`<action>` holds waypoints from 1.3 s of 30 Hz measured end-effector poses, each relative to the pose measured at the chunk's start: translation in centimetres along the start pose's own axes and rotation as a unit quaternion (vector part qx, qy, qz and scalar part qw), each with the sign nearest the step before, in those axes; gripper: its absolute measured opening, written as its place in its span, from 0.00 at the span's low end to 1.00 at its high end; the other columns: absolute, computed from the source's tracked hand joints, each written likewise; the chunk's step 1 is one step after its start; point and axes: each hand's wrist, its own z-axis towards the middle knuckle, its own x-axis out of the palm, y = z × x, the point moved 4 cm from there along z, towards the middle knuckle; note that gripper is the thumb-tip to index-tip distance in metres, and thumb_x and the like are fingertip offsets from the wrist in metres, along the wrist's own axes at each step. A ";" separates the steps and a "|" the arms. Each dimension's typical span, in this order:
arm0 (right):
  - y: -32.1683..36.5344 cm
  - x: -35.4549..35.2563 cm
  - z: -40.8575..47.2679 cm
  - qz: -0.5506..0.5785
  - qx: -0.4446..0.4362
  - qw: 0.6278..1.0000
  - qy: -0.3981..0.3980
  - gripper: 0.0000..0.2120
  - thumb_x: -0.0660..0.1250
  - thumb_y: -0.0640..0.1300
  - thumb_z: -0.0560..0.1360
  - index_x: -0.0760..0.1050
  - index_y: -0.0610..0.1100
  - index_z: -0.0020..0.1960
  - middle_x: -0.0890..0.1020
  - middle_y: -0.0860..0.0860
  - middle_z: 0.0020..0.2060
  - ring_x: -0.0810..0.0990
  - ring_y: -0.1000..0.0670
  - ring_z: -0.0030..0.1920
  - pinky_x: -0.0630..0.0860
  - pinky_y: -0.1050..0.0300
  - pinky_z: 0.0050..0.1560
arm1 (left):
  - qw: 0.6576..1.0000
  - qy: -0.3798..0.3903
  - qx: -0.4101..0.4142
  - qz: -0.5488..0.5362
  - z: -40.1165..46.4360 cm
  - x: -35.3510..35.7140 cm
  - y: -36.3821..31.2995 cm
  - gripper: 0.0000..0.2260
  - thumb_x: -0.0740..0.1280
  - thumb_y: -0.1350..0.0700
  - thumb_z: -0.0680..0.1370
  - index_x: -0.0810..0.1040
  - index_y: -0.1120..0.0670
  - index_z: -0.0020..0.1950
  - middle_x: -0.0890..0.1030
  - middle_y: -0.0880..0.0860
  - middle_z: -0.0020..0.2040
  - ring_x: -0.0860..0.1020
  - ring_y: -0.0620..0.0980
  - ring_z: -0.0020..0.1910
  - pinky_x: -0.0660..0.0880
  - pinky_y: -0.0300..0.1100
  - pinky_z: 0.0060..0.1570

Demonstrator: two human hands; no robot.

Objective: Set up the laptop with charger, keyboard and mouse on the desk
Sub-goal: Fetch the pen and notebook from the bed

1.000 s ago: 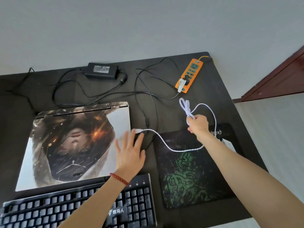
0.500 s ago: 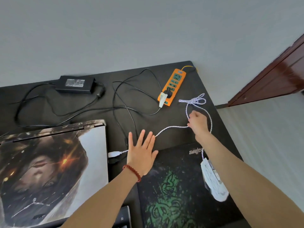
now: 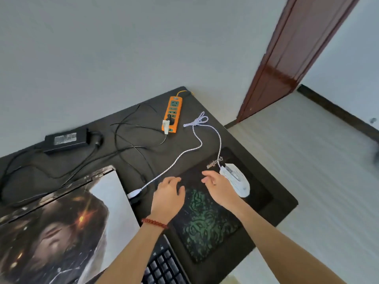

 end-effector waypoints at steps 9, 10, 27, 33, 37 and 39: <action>-10.8 -9.5 -22.9 0.080 0.195 0.968 -0.138 0.14 0.56 0.42 0.80 0.76 0.37 0.58 0.81 0.42 0.54 0.79 0.42 0.54 0.74 0.49 0.59 | 0.956 0.167 0.238 0.021 -10.7 7.6 -15.3 0.16 0.60 0.53 0.79 0.73 0.56 0.65 0.76 0.54 0.62 0.74 0.52 0.62 0.68 0.43 0.62; -12.7 -10.7 -25.6 0.090 0.214 0.957 -0.176 0.14 0.55 0.43 0.80 0.76 0.38 0.58 0.81 0.43 0.53 0.79 0.43 0.54 0.74 0.50 0.58 | 0.945 0.185 0.268 0.027 -12.1 9.1 -17.7 0.15 0.60 0.54 0.79 0.73 0.57 0.64 0.76 0.55 0.62 0.74 0.52 0.62 0.68 0.43 0.62; -54.7 -28.6 -79.7 0.249 0.475 0.660 -0.526 0.15 0.56 0.42 0.79 0.74 0.42 0.62 0.80 0.44 0.57 0.77 0.45 0.58 0.70 0.59 0.53 | 0.675 0.445 0.581 0.092 -57.6 52.6 -62.5 0.12 0.62 0.55 0.78 0.76 0.56 0.59 0.78 0.54 0.59 0.77 0.52 0.58 0.71 0.42 0.56; -67.3 -38.3 -91.1 0.269 0.482 0.600 -0.579 0.15 0.56 0.42 0.78 0.74 0.43 0.62 0.81 0.46 0.54 0.77 0.48 0.52 0.68 0.62 0.48 | 0.626 0.470 0.606 0.141 -66.3 64.8 -75.6 0.13 0.61 0.54 0.78 0.75 0.57 0.61 0.78 0.54 0.60 0.76 0.51 0.59 0.69 0.38 0.55; -76.1 -46.2 -97.3 0.257 0.485 0.578 -0.604 0.15 0.57 0.43 0.78 0.74 0.43 0.62 0.80 0.46 0.57 0.77 0.46 0.57 0.69 0.62 0.51 | 0.620 0.467 0.619 0.121 -70.8 73.9 -85.6 0.13 0.62 0.55 0.78 0.76 0.57 0.60 0.78 0.55 0.60 0.76 0.52 0.59 0.69 0.40 0.57; -81.9 -51.9 -101.3 0.251 0.497 0.563 -0.611 0.15 0.57 0.42 0.78 0.75 0.42 0.62 0.80 0.45 0.58 0.76 0.45 0.59 0.70 0.60 0.54 | 0.608 0.474 0.628 0.112 -74.4 79.8 -92.7 0.13 0.62 0.55 0.78 0.75 0.56 0.60 0.78 0.55 0.60 0.76 0.51 0.59 0.69 0.40 0.58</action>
